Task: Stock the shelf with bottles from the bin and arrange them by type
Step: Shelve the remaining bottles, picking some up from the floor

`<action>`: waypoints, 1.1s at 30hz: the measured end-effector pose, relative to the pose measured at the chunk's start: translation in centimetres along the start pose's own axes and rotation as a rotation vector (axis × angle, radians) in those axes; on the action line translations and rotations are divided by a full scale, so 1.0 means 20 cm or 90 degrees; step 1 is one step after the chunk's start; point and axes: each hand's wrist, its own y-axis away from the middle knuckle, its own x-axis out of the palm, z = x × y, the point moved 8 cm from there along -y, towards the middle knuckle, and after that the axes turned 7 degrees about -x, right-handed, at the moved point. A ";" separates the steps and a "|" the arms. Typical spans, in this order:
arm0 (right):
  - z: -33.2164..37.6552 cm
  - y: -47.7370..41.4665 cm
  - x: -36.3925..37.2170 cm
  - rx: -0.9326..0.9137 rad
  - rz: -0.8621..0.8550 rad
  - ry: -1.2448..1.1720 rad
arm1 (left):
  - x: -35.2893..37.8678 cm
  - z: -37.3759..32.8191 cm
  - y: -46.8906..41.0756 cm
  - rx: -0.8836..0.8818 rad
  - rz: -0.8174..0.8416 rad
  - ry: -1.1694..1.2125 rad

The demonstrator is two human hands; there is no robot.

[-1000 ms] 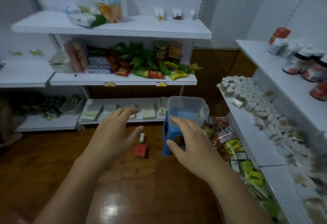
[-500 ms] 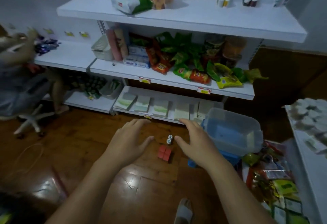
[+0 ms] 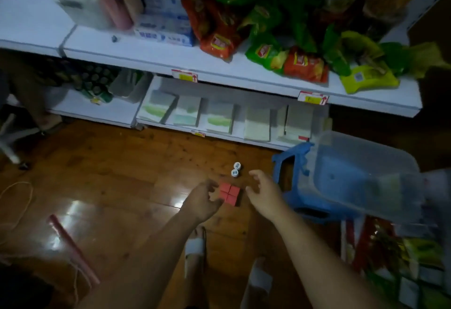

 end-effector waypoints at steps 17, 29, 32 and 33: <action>-1.72 -2.16 1.39 -0.079 0.032 0.303 | 1.31 0.69 -2.54 0.192 -0.002 -0.153; -1.80 -2.16 1.29 -0.105 -0.189 0.005 | 1.01 0.76 -2.49 0.217 -0.069 0.120; -1.55 -1.95 1.07 -0.062 -0.250 -0.123 | 0.68 0.60 -2.23 0.236 -0.108 0.252; -1.42 -1.86 0.99 -0.064 -0.248 -0.169 | 0.57 0.52 -2.12 0.242 -0.121 0.295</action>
